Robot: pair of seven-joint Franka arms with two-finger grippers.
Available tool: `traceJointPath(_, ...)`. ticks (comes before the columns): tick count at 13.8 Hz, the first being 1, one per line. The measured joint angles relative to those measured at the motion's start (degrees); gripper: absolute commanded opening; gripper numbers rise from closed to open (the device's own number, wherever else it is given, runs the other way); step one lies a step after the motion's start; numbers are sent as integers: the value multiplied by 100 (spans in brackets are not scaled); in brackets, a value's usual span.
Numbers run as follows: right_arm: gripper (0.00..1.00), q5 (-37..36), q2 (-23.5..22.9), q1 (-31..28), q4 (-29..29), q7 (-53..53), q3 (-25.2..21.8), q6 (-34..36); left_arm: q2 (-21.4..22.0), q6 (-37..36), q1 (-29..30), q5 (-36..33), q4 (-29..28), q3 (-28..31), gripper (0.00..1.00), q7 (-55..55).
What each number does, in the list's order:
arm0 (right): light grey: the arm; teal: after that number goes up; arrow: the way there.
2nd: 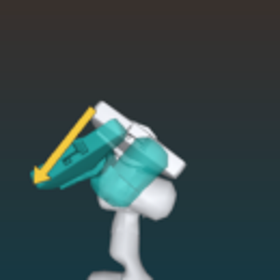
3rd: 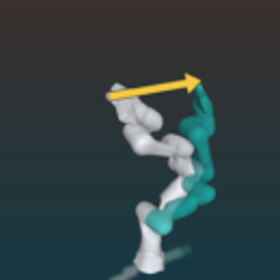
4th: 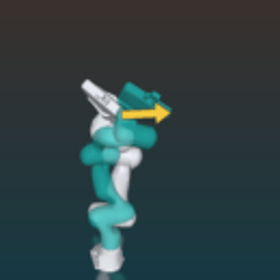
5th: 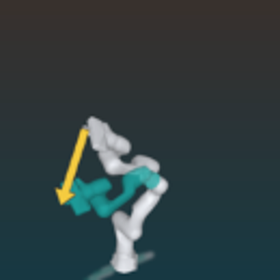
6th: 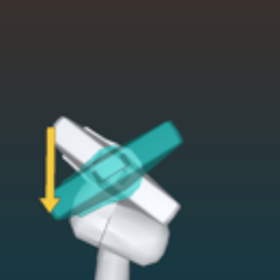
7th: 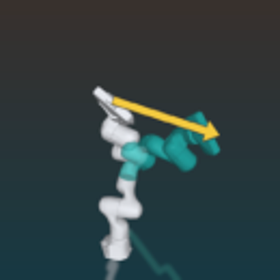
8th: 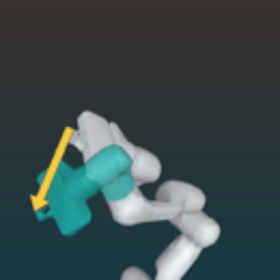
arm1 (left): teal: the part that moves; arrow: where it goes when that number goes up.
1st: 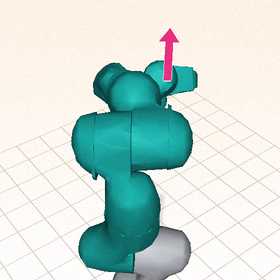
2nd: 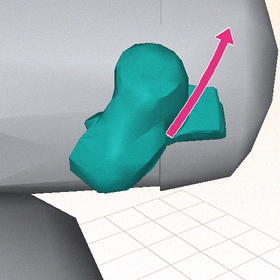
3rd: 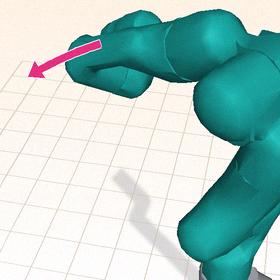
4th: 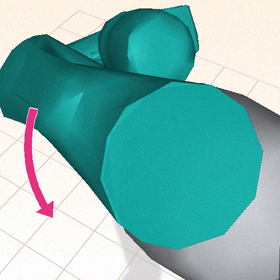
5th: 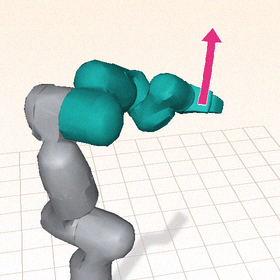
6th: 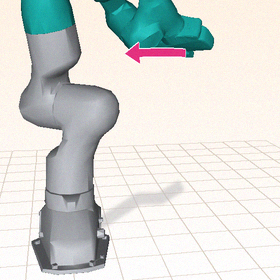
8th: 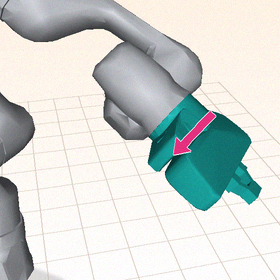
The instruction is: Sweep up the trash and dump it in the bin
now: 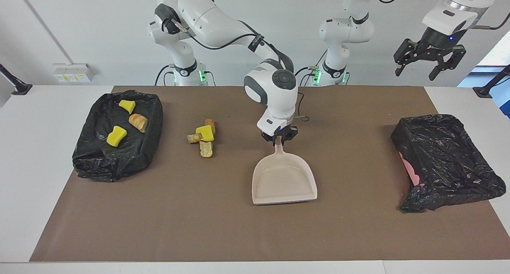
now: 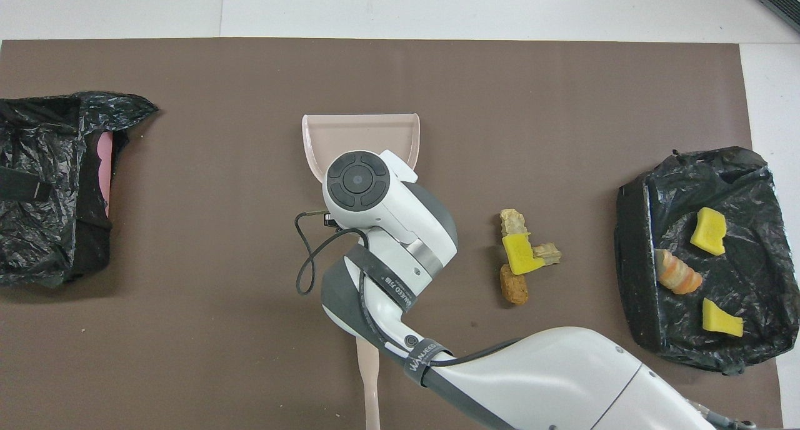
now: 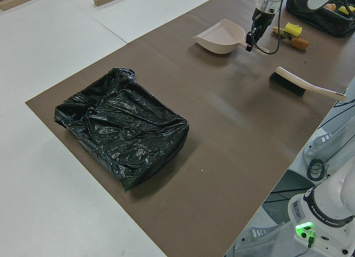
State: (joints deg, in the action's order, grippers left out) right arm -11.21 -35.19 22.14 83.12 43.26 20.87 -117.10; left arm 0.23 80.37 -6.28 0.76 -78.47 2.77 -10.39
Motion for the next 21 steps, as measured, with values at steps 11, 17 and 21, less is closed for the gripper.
traceJointPath(11, 100, -20, 557, -244, -70, -470, -20, 1290, 128, 200, -14, 0, -277, -64, 100, -4)
traceJointPath(17, 100, 1019, 2144, -232, 1156, -720, 47, 1722, 4, 878, -209, 25, -616, -119, 100, 249)
traceJointPath(21, 100, 1919, 3485, 527, 3111, -634, 74, 1234, -493, 1895, -1048, 49, -980, -161, 100, 1075)
